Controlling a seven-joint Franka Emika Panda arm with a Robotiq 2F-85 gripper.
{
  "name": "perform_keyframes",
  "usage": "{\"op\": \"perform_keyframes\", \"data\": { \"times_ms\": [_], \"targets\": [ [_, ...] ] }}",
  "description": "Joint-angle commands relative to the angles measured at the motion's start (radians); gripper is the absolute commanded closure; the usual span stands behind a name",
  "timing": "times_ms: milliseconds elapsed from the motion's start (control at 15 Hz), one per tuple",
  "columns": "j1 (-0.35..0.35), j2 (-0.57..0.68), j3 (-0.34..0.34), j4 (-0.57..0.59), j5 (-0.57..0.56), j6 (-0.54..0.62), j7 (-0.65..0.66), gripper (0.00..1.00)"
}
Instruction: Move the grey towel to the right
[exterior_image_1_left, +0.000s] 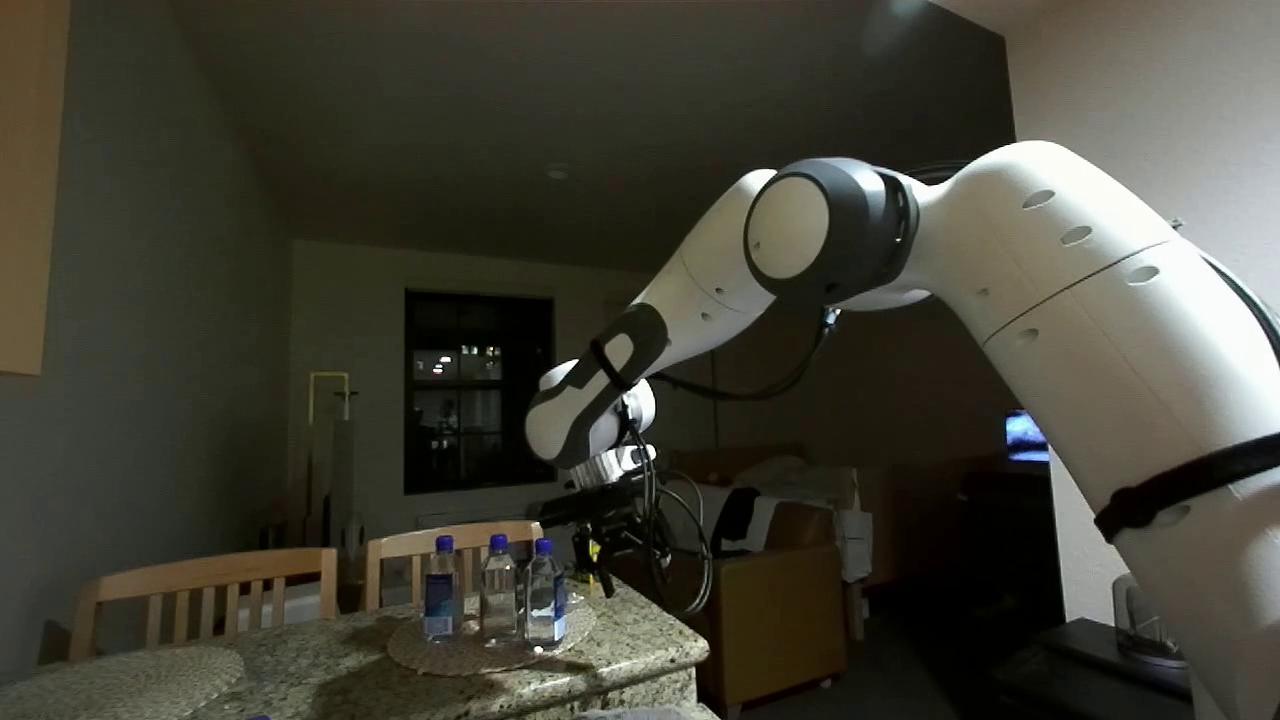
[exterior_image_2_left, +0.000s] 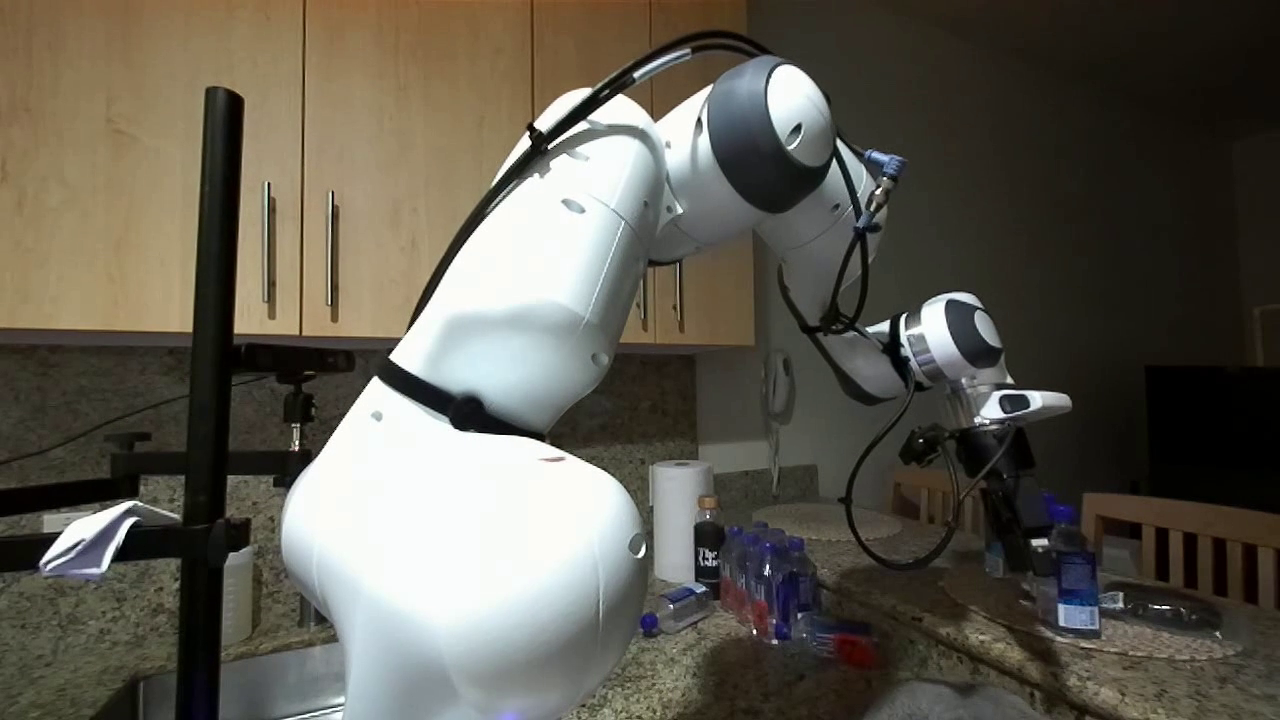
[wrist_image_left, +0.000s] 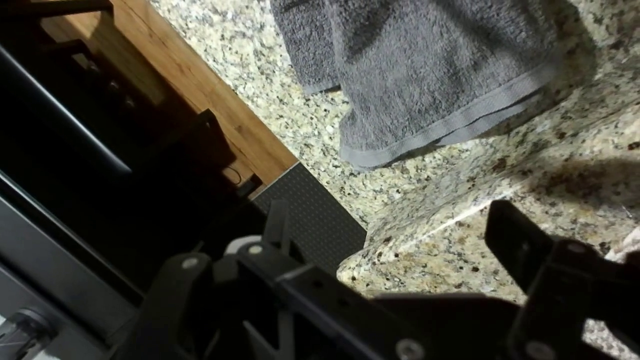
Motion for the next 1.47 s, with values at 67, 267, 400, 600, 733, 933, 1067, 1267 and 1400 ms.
{"op": "perform_keyframes", "data": {
  "times_ms": [67, 267, 400, 600, 733, 933, 1067, 1267, 1400],
  "targets": [
    [-0.032, 0.001, 0.042, -0.014, 0.003, -0.002, -0.057, 0.00],
    [-0.049, 0.013, 0.036, -0.039, -0.006, 0.025, -0.097, 0.00],
    [-0.062, 0.036, 0.028, -0.030, -0.009, 0.012, -0.118, 0.00],
    [-0.089, 0.073, 0.026, -0.019, 0.000, 0.001, -0.157, 0.00],
    [-0.104, 0.098, 0.031, -0.017, 0.017, 0.000, -0.189, 0.00],
    [-0.122, 0.142, 0.039, -0.001, 0.050, -0.004, -0.230, 0.00],
    [-0.128, 0.168, 0.039, 0.010, 0.082, 0.013, -0.227, 0.00],
    [-0.144, 0.208, 0.041, 0.039, 0.155, 0.044, -0.204, 0.00],
    [-0.157, 0.230, 0.044, 0.056, 0.220, 0.085, -0.192, 0.00]
  ]
}}
